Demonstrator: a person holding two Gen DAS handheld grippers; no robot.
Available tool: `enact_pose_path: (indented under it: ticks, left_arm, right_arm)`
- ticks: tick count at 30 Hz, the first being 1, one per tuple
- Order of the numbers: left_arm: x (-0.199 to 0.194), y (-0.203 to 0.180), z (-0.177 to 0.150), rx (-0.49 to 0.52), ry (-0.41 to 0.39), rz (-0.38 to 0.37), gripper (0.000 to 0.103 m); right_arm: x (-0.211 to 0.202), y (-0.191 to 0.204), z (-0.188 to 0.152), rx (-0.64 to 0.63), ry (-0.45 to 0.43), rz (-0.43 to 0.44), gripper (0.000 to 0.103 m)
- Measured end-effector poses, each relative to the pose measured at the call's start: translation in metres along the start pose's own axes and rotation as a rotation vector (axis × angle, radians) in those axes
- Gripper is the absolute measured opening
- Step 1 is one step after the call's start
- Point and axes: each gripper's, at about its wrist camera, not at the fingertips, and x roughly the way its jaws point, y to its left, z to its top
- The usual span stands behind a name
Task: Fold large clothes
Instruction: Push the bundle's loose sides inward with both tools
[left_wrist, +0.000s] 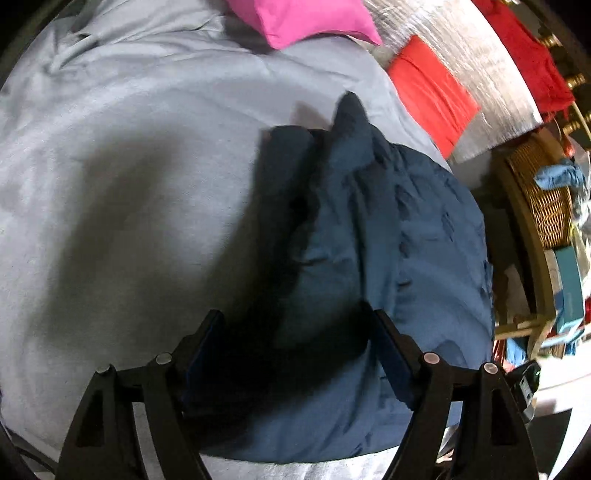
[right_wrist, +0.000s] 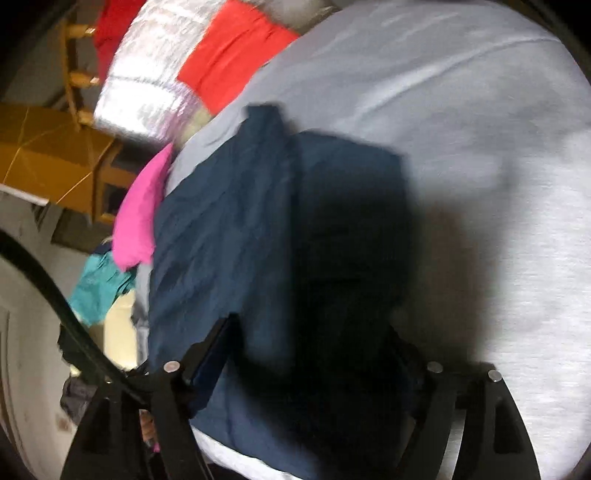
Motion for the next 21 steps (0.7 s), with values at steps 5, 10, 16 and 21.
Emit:
enact_pose_path:
  ticks: [5, 10, 16, 21]
  left_arm:
    - [0.001, -0.013, 0.004, 0.032, -0.049, -0.05, 0.052]
    - [0.01, -0.023, 0.011, 0.053, -0.067, -0.018, 0.049]
    - [0.011, -0.027, 0.004, 0.037, -0.072, 0.045, 0.06]
    - [-0.035, -0.034, -0.019, 0.07, -0.241, 0.137, 0.064]
  right_arm:
    - [0.011, 0.028, -0.005, -0.112, -0.059, -0.107, 0.054]
    - [-0.005, 0.04, 0.003, -0.164, -0.17, -0.109, 0.043]
    - [0.003, 0.023, 0.004, -0.07, -0.09, -0.119, 0.056]
    - [-0.042, 0.017, -0.009, -0.043, -0.184, -0.124, 0.07]
